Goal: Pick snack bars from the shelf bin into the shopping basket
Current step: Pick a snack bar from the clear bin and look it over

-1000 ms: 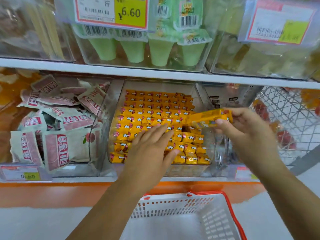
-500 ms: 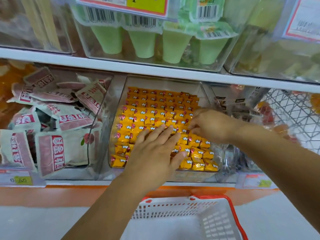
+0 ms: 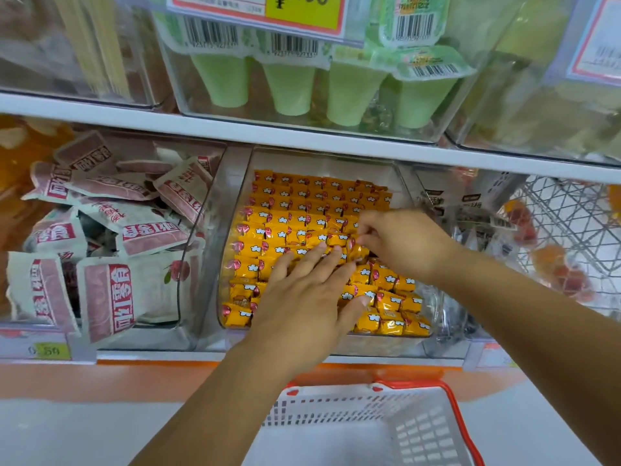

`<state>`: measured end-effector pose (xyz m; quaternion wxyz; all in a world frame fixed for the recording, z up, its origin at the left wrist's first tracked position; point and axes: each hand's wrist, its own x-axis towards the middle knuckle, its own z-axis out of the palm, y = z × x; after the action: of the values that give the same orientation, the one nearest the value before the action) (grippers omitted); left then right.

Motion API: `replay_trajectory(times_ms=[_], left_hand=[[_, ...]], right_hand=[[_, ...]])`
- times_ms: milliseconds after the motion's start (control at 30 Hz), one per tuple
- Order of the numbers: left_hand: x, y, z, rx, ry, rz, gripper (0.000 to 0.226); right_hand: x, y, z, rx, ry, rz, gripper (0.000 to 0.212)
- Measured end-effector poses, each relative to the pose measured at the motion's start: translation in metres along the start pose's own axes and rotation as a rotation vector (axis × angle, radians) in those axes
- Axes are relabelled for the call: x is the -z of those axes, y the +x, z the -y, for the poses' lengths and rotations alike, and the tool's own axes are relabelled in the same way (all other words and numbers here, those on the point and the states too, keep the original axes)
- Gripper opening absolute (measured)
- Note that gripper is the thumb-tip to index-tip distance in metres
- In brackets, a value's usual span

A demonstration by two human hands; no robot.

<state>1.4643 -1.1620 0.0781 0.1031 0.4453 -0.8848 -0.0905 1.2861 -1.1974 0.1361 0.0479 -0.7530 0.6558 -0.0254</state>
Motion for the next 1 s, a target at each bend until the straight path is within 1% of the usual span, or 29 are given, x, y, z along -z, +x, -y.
replay_trajectory(times_ms=[67, 133, 200, 233, 267, 300, 333, 400, 433, 500, 533, 567, 633, 700, 733, 833, 933, 1000], left_hand=[[-0.001, -0.002, 0.0, 0.011, 0.003, 0.001, 0.087], [0.001, -0.004, -0.002, 0.026, -0.019, -0.02, 0.081], [0.005, -0.007, -0.004, 0.051, -0.084, -0.054, 0.072], [0.007, -0.009, -0.006, 0.075, -0.138, -0.074, 0.072], [0.009, -0.01, -0.008, 0.102, -0.199, -0.098, 0.076], [0.011, -0.012, -0.01, 0.133, -0.272, -0.12, 0.078], [0.013, -0.014, -0.012, 0.155, -0.355, -0.142, 0.078], [0.016, -0.019, -0.015, 0.165, -0.499, -0.182, 0.073], [0.017, -0.022, -0.017, 0.157, -0.539, -0.189, 0.066], [0.022, -0.03, -0.023, 0.136, -0.605, -0.178, 0.05], [0.024, -0.034, -0.026, 0.132, -0.675, -0.182, 0.043], [0.025, -0.038, -0.028, 0.14, -0.768, -0.186, 0.036], [0.027, -0.047, -0.035, 0.203, -0.967, -0.172, 0.025], [0.031, -0.054, -0.041, 0.274, -1.107, -0.145, 0.022], [0.034, -0.058, -0.044, 0.302, -1.165, -0.132, 0.022], [0.04, -0.067, -0.047, 0.363, -1.29, -0.115, 0.024], [0.043, -0.072, -0.045, 0.384, -1.314, -0.107, 0.024], [0.045, -0.075, -0.04, 0.401, -1.35, -0.095, 0.023]], right_hand=[[0.006, -0.009, 0.001, -0.012, 0.103, -0.026, 0.01], [0.01, -0.021, 0.0, 0.015, 0.128, -0.109, 0.011], [0.01, -0.036, -0.002, 0.05, 0.151, -0.289, 0.013], [0.009, -0.045, -0.003, 0.057, 0.217, -0.387, 0.012], [0.008, -0.055, -0.003, 0.061, 0.32, -0.468, 0.008], [0.007, -0.064, -0.002, 0.063, 0.438, -0.526, 0.009], [0.005, -0.073, 0.0, 0.059, 0.554, -0.566, 0.015], [0.001, -0.092, 0.007, 0.049, 0.786, -0.615, 0.023], [-0.001, -0.101, 0.012, 0.035, 0.913, -0.627, 0.024], [-0.004, -0.117, 0.02, -0.015, 1.168, -0.629, 0.016], [-0.005, -0.125, 0.023, -0.046, 1.253, -0.624, 0.011], [-0.006, -0.132, 0.023, -0.081, 1.31, -0.614, 0.007], [-0.005, -0.145, 0.024, -0.159, 1.378, -0.568, 0.008], [-0.005, -0.156, 0.024, -0.221, 1.436, -0.494, 0.008], [-0.005, -0.161, 0.023, -0.238, 1.471, -0.45, 0.004], [-0.011, -0.173, 0.023, -0.28, 1.425, -0.359, 0.036], [-0.018, -0.178, 0.026, -0.314, 1.448, -0.351, 0.037], [-0.023, -0.18, 0.025, -0.271, 1.57, -0.308, 0.047]])
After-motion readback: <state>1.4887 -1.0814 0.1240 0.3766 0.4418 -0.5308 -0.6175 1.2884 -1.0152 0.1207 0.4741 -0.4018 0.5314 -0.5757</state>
